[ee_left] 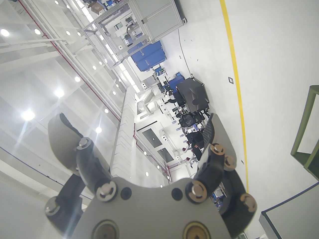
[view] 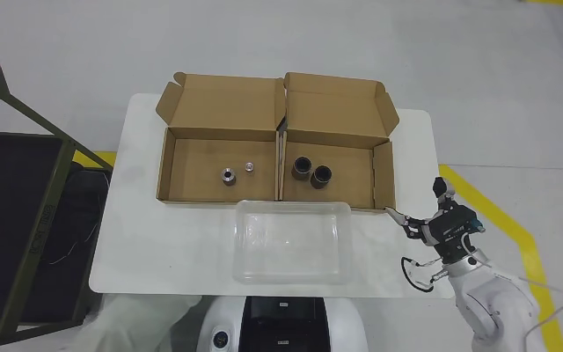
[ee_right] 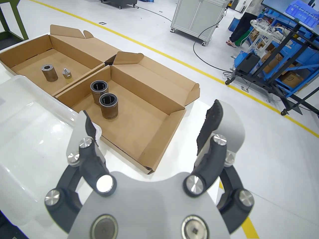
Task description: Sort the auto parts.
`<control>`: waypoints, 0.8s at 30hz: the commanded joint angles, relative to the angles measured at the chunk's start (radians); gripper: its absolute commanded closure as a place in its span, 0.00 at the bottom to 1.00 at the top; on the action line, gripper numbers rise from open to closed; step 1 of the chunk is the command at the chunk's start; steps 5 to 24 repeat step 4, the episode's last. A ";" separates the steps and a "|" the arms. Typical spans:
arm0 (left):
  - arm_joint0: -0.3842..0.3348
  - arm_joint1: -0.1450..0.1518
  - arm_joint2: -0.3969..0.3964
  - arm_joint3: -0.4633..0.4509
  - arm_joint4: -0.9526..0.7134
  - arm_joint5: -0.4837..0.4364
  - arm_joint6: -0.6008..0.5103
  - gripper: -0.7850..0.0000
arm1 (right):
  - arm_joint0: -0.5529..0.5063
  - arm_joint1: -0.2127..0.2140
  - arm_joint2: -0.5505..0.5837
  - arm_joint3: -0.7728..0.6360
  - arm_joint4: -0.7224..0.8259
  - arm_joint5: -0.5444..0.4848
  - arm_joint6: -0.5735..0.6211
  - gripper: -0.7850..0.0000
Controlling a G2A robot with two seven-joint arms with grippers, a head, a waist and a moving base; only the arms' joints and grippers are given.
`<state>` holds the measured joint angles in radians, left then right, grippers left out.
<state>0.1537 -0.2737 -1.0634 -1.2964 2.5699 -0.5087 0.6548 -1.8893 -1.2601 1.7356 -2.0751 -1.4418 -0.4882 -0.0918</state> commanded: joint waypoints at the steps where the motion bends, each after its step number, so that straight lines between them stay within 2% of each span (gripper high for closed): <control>1: 0.000 0.000 0.000 0.000 0.000 0.000 0.000 0.00 | 0.000 0.000 0.000 0.000 0.000 0.000 0.000 0.00; 24: 0.000 0.000 0.000 0.000 0.000 0.000 0.000 0.00 | 0.000 0.000 0.000 0.000 0.000 0.000 0.000 0.00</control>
